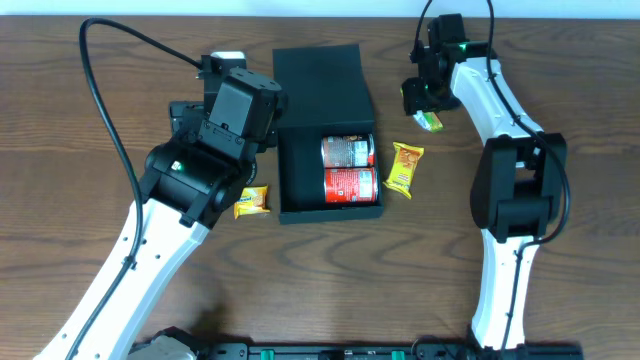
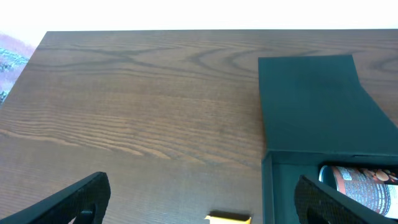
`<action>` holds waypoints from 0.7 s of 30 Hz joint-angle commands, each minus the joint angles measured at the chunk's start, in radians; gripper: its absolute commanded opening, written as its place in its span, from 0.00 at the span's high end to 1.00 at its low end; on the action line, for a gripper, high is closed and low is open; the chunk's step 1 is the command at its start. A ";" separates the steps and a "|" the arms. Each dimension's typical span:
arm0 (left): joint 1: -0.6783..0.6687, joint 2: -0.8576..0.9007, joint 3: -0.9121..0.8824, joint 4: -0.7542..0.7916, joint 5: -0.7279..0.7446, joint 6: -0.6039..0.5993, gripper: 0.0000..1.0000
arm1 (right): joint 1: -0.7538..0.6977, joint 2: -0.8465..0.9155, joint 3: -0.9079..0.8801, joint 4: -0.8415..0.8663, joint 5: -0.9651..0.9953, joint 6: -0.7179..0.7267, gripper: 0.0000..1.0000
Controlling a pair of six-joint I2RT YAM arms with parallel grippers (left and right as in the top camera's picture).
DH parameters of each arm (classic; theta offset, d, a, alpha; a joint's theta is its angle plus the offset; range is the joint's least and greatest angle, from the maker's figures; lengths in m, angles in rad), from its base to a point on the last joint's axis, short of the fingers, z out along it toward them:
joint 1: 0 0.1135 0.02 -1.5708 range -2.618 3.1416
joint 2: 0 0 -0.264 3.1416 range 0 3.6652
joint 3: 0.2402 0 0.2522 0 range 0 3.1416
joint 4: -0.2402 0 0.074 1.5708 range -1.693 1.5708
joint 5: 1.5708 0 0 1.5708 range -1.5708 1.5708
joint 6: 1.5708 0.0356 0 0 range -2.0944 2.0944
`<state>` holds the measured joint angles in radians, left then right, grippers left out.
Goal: Pack container
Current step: 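Lift the green packet with the right gripper and carry it toward the box, then lower the green packet into the box's left side and open the right gripper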
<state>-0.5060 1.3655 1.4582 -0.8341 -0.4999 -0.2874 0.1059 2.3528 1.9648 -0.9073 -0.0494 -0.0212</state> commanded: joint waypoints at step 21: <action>0.002 0.001 0.017 -0.003 0.003 0.003 0.05 | -0.014 0.049 0.011 -0.023 -0.011 -0.010 0.82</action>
<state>-0.5056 1.3655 1.4582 -0.8341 -0.4999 -0.2874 0.0990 2.3821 1.9648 -0.9222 -0.0536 -0.0334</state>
